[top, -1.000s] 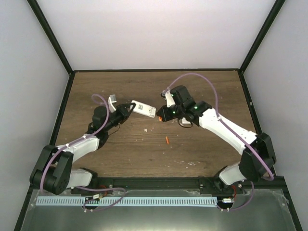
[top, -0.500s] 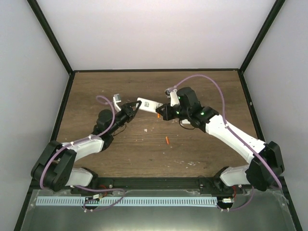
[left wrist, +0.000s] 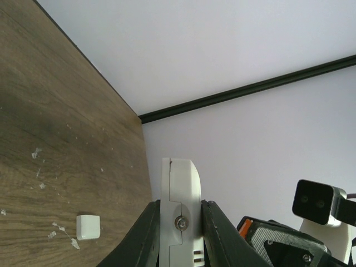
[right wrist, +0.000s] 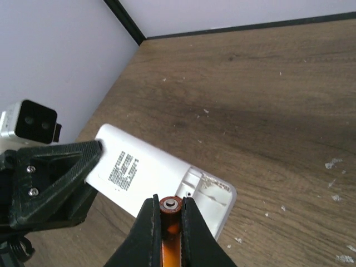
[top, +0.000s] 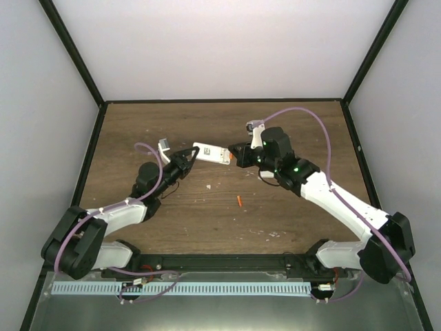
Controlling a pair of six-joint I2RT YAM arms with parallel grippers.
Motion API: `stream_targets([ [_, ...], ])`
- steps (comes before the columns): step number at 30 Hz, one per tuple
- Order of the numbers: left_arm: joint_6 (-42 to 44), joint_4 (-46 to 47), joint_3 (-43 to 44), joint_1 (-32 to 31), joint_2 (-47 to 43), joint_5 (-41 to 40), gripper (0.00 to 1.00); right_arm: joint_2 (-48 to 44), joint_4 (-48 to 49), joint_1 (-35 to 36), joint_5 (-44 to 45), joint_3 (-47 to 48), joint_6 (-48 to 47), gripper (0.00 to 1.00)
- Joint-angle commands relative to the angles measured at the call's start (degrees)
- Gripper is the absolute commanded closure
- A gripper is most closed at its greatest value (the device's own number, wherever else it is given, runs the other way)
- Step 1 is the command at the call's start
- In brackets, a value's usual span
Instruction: Load the batteries into the remote control
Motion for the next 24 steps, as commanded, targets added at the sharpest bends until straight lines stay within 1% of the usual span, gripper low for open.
stream_targets([
  [1, -1.47, 4.23, -0.93, -0.20, -0.15, -0.67, 1.00, -0.33, 4.36, -0.34, 1.56, -0.85, 2.17, 0.99],
  [5, -3.69, 8.88, -2.36, -0.42, 1.67, -1.03, 1.00, 0.78, 6.03, -0.31, 0.56, -1.23, 3.13, 0.99],
  [7, -4.17, 9.59, -2.74, -0.59, 1.83, -1.43, 1.00, 1.09, 6.29, -0.30, 0.66, -1.23, 3.44, 0.99],
  [24, -4.50, 7.37, -3.03, -1.17, -1.32, -4.22, 1.00, 5.57, 6.96, -0.30, -0.87, 0.03, 4.45, 0.99],
])
